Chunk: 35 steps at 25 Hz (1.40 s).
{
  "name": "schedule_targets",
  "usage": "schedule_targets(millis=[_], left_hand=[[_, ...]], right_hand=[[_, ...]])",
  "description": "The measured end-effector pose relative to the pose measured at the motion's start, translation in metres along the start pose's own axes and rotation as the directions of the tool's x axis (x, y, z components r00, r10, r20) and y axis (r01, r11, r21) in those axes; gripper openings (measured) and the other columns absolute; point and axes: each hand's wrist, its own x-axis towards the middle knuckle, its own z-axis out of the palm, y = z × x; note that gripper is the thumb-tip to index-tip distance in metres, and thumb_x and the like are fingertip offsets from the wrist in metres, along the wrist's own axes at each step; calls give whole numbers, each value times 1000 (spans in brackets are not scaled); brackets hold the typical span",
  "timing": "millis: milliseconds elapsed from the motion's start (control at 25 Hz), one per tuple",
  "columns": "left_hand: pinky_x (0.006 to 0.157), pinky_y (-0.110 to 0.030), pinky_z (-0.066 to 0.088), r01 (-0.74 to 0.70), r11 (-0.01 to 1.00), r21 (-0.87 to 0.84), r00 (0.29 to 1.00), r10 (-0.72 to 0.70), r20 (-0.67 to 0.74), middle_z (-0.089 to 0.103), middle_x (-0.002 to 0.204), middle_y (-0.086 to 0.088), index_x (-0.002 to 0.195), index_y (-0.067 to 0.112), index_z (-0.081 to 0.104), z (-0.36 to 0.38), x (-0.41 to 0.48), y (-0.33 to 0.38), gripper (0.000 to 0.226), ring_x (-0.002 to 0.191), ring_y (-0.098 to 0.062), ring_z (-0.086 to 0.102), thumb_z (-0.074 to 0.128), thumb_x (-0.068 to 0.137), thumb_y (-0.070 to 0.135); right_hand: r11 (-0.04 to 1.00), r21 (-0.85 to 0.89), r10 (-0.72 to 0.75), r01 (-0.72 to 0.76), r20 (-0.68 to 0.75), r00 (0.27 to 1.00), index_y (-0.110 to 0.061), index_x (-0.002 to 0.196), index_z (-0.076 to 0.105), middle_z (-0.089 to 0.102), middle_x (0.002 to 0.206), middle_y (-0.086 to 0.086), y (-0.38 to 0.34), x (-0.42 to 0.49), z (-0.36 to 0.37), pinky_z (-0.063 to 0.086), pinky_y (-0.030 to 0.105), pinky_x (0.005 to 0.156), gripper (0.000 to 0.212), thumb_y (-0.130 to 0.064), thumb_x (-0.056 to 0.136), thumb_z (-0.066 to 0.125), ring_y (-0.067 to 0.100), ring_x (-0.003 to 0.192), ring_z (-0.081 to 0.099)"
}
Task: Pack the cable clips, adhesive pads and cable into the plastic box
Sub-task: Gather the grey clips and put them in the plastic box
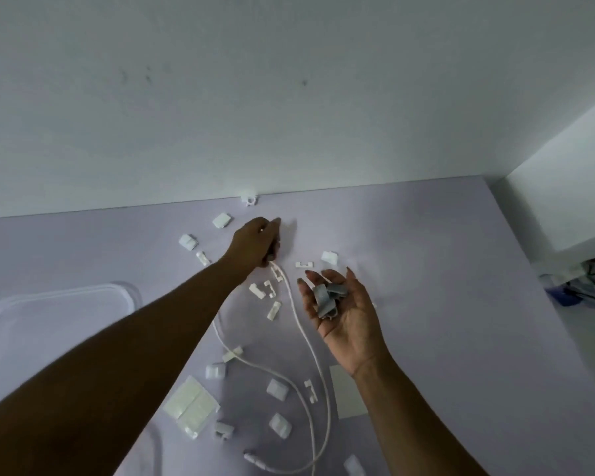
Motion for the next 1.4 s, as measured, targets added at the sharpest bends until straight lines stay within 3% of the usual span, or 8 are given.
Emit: schedule_targets(millis=[120,280,400,560,720,920,1160,1400], left_hand=[[36,-15,43,249,649,-719,965,-103,242,64,72,-6,78,11,61,-21,-59,1,26,51,-12,58,49,95,27],[58,-23,60,261,318,-912,963,-24,267,70,95,-15,87,5,69,-66,-148,-26,21,83,-23,72,54,90,19],[65,-24,60,257,239,-937,966,-79,245,70,92,-10,83,7,69,-115,-226,-63,17,86,-21,71,59,87,20],[60,-21,57,223,478,-850,939,-340,55,75,95,-8,80,11,75,-178,-334,-131,11,92,-21,74,68,79,19],[68,-23,59,395,744,-539,878,-478,-16,75,101,-14,100,5,70,-191,-397,-189,21,100,-22,72,56,94,18],[87,-36,54,543,825,-157,828,-557,-64,67,112,-18,113,2,63,-167,-424,-233,25,93,-25,63,55,95,18],[68,-29,45,566,821,70,824,-565,-32,57,85,-10,114,-4,64,-164,-420,-233,30,67,-17,50,43,97,10],[86,-22,51,396,845,360,918,-372,-138,70,111,-10,114,8,70,-166,-424,-237,31,100,-20,66,63,84,1]], right_hand=[[999,26,35,-36,39,999,-4,102,68,68,117,19,15,-12,14,51,48,97,36,-35,94,51,34,112,65],[985,-22,175,-174,58,983,-4,101,69,67,119,20,44,-33,42,55,46,91,35,-34,94,51,35,111,65],[925,-216,327,-313,32,944,-6,93,69,71,106,17,84,-48,68,59,33,71,25,-26,92,54,28,91,70],[709,-624,477,-329,80,875,-13,95,66,72,99,10,158,-75,95,58,29,69,14,-13,92,53,23,91,71],[185,-982,596,35,140,791,-20,94,63,70,98,4,223,-105,113,55,23,67,12,-14,95,52,16,89,71],[-463,-524,762,715,177,623,-14,99,64,50,94,0,290,-127,101,51,34,74,19,-4,89,51,22,87,57],[-621,-192,781,760,-68,621,-14,120,58,51,124,9,309,-124,94,51,38,87,35,-11,86,64,27,104,57],[-637,-169,768,752,-50,639,-7,127,55,51,130,14,304,-127,96,49,40,93,41,-10,87,64,29,111,57]])
